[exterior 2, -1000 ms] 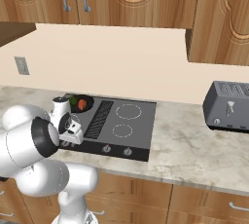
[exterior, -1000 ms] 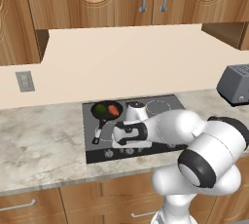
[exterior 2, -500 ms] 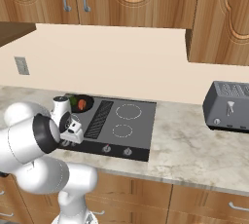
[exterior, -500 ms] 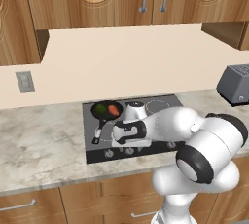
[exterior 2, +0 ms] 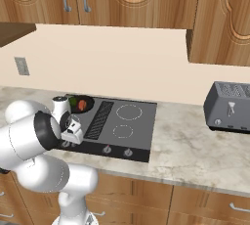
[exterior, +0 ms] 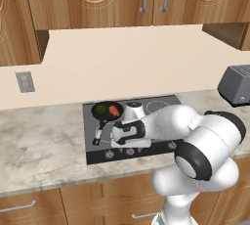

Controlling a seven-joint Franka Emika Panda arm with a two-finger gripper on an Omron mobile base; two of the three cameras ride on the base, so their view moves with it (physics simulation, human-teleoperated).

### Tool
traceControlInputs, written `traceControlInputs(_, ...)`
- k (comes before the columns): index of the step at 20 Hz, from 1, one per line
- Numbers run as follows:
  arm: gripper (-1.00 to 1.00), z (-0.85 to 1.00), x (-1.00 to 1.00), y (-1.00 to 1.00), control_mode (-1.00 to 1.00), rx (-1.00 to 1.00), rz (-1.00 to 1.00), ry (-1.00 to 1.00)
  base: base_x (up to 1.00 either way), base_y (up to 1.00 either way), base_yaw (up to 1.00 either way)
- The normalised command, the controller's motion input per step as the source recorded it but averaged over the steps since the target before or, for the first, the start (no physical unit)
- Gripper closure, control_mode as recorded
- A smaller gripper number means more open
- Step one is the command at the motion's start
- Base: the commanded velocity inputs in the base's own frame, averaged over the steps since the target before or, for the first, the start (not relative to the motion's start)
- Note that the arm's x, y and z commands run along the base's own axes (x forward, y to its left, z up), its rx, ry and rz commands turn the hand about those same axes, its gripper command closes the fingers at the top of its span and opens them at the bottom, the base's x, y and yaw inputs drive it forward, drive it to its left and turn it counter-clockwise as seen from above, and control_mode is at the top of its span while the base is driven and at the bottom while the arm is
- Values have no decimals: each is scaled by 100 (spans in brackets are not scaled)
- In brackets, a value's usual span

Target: Put the sweet potato and lime in the pan. Then turn on the rear left burner and set the heat to medium.

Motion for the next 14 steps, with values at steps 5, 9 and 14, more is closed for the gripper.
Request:
traceControlInputs(5,-100,-2,-5,0,-100,0,0,0,0,0,0)
traceControlInputs(9,100,0,0,0,-100,0,0,0,0,0,0)
traceControlInputs(14,100,0,0,0,-100,0,0,0,0,0,0)
